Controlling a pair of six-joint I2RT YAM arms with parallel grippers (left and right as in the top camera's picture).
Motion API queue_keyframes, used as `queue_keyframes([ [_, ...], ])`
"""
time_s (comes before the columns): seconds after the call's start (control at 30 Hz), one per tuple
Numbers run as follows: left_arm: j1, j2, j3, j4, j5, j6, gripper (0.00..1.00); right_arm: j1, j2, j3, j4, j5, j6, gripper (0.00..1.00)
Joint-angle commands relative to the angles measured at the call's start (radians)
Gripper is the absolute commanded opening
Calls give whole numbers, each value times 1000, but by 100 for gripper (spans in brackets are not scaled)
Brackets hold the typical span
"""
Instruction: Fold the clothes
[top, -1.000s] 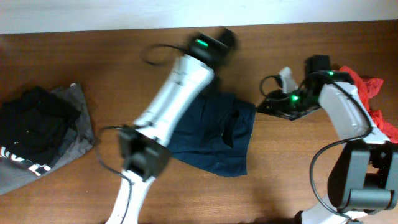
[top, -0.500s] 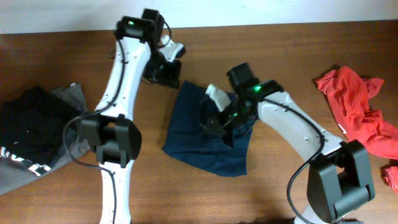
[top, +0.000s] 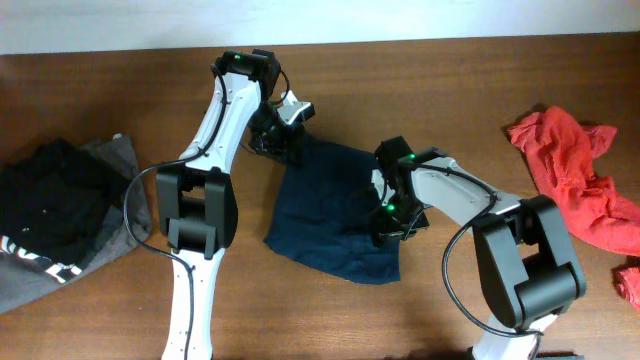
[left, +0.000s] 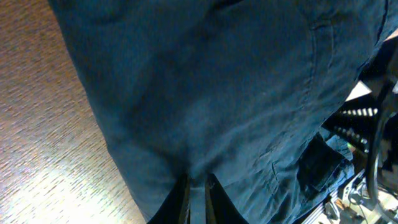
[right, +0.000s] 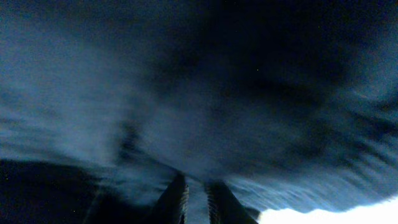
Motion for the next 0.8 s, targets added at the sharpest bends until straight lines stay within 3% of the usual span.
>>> queue_keyframes([
  [0.0,3,1,-3,-5,23,27,8,4,-81,-11,-5,48,3,18],
  [0.2,68,-14,41,-87,119,28,7,6,-269,-7,28,48,0,18],
  [0.3,98,-21,48,-81,211,28,11,3,-359,-7,123,23,1,18],
  [0.37,100,-21,46,-68,194,32,12,4,-380,-7,195,18,21,18],
  [0.63,26,-20,3,42,162,104,12,4,-210,-8,357,14,27,18],
  [0.77,-15,-20,-2,51,39,102,12,3,-84,-8,379,14,27,15],
])
